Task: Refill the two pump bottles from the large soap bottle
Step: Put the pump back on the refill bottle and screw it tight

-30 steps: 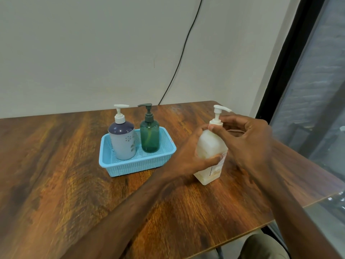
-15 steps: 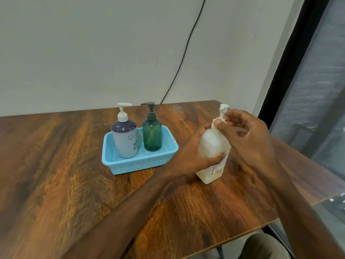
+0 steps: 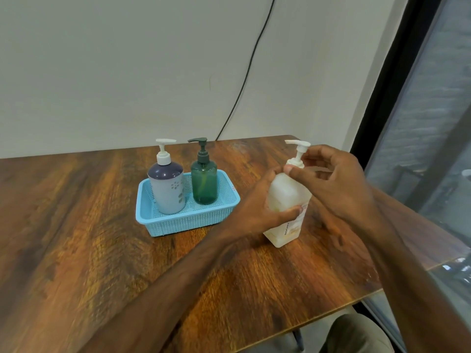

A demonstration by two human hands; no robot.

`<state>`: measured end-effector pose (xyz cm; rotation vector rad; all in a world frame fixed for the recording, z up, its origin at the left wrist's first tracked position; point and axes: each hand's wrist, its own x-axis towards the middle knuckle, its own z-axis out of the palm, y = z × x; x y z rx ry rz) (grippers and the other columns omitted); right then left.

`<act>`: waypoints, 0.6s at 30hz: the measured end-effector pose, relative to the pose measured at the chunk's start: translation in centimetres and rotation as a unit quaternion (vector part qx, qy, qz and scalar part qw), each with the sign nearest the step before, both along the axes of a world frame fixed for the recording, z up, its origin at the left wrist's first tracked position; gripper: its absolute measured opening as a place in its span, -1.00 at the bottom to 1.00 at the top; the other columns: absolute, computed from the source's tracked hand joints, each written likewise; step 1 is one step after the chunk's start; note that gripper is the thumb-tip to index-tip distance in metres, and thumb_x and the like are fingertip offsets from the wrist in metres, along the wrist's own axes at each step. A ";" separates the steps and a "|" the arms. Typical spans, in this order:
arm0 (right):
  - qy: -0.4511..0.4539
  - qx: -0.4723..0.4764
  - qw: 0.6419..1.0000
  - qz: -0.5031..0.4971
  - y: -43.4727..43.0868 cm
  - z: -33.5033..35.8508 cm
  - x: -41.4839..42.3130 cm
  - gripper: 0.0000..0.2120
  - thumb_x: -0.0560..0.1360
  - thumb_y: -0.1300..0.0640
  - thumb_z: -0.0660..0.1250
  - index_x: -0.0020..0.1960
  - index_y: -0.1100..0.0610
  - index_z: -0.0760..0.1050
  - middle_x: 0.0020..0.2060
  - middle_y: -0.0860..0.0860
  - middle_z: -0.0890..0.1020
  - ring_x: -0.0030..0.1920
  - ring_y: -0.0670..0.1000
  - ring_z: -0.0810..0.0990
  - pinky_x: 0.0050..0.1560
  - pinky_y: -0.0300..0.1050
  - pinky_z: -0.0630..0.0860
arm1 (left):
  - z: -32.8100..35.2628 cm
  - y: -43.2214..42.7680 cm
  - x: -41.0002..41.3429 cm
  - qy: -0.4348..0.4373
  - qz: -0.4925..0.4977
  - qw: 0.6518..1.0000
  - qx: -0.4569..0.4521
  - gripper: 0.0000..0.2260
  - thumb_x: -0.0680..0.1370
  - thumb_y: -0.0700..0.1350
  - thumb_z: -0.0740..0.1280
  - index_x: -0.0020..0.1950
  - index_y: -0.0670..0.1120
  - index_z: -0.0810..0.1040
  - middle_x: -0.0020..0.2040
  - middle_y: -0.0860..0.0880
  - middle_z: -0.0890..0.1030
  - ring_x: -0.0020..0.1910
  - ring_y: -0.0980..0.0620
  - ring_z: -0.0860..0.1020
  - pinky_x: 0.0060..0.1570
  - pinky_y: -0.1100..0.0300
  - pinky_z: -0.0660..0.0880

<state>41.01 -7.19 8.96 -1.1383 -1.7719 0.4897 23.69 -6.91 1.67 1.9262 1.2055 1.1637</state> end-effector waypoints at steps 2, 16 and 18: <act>0.007 -0.002 1.000 0.025 -0.2 0.1 0.0 -0.73 0.44 -0.05 0.50 0.12 -0.11 0.57 -0.03 -0.25 0.65 0.00 -0.24 0.64 0.02 -0.23 0.64 | -0.1 0.1 0.0 -0.007 -0.001 1.000 -0.001 -0.27 0.50 0.03 0.57 0.54 0.21 0.23 0.31 0.15 0.54 0.24 0.18 0.58 0.16 0.04 0.66; 0.031 0.029 0.999 -0.030 0.2 -0.1 -0.6 -0.60 0.32 -0.17 0.58 0.05 0.01 0.63 -0.14 -0.15 0.67 -0.12 -0.19 0.64 -0.11 -0.28 0.62 | -0.2 0.2 -0.1 0.014 0.005 1.000 0.004 -0.30 0.51 0.04 0.55 0.48 0.31 0.19 0.27 0.23 0.50 0.26 0.19 0.55 0.20 0.05 0.64; 0.022 0.010 1.000 -0.011 0.3 0.0 -0.5 -0.62 0.37 -0.18 0.53 0.09 -0.01 0.62 -0.09 -0.16 0.68 -0.07 -0.22 0.64 -0.05 -0.24 0.63 | -0.2 0.2 0.0 0.012 0.005 1.000 0.006 -0.23 0.51 0.06 0.55 0.55 0.30 0.15 0.34 0.20 0.50 0.30 0.16 0.54 0.22 0.04 0.63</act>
